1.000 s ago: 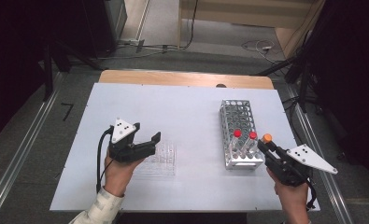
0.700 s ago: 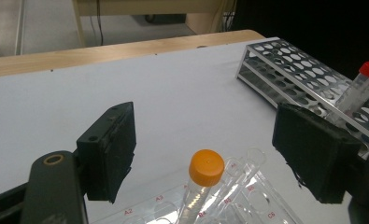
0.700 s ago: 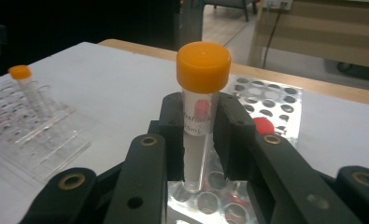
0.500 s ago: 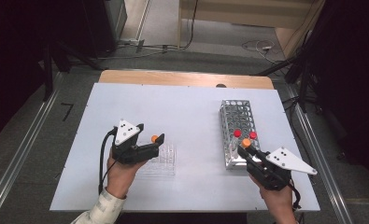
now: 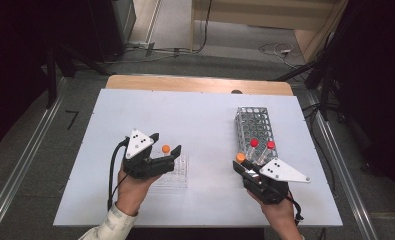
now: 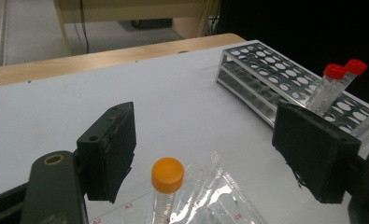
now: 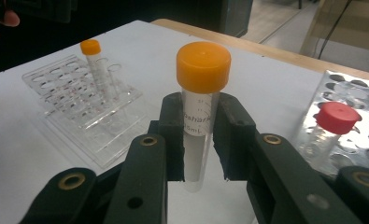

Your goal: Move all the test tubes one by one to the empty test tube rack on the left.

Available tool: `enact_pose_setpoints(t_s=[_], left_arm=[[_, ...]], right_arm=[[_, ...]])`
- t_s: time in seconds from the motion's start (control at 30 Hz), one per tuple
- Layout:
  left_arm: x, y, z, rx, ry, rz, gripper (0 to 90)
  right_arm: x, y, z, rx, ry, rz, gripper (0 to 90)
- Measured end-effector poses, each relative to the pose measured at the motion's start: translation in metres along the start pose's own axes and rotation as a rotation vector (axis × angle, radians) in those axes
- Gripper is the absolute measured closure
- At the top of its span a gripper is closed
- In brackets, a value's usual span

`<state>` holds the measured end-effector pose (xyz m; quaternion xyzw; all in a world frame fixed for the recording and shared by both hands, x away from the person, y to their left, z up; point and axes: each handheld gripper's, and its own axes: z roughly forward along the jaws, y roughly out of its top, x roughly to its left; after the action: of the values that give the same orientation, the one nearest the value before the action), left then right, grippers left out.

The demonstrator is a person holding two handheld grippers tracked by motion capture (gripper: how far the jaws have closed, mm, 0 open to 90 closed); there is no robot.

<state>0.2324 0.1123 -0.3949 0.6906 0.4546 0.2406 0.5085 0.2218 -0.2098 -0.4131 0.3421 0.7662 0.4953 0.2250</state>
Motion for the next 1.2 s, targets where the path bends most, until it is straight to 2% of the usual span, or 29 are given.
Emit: enact_pose_setpoints(t_s=[0.37, 0.63, 0.77, 0.9, 0.97, 1.2], left_arm=[[-0.028, -0.001, 0.006, 0.008, -0.073, 0.053, 23.0], [-0.053, -0.008, 0.018, 0.044, -0.139, 0.096, 25.5], [-0.062, -0.011, 0.024, 0.049, -0.183, 0.107, 33.7], [-0.067, -0.015, 0.028, 0.048, -0.21, 0.122, 46.3], [-0.07, -0.016, 0.03, 0.054, -0.222, 0.125, 49.5], [-0.075, -0.018, 0.032, 0.056, -0.235, 0.136, 59.0]], right_arm=[[0.016, -0.002, 0.029, 0.041, 0.047, -0.019, 71.4], [0.028, -0.005, 0.044, 0.065, 0.071, -0.053, 71.4], [0.036, -0.006, 0.048, 0.076, 0.083, -0.075, 71.4], [0.041, -0.006, 0.049, 0.073, 0.097, -0.082, 71.4], [0.042, -0.006, 0.049, 0.07, 0.101, -0.087, 71.4], [0.043, -0.005, 0.047, 0.067, 0.115, -0.077, 71.4]])
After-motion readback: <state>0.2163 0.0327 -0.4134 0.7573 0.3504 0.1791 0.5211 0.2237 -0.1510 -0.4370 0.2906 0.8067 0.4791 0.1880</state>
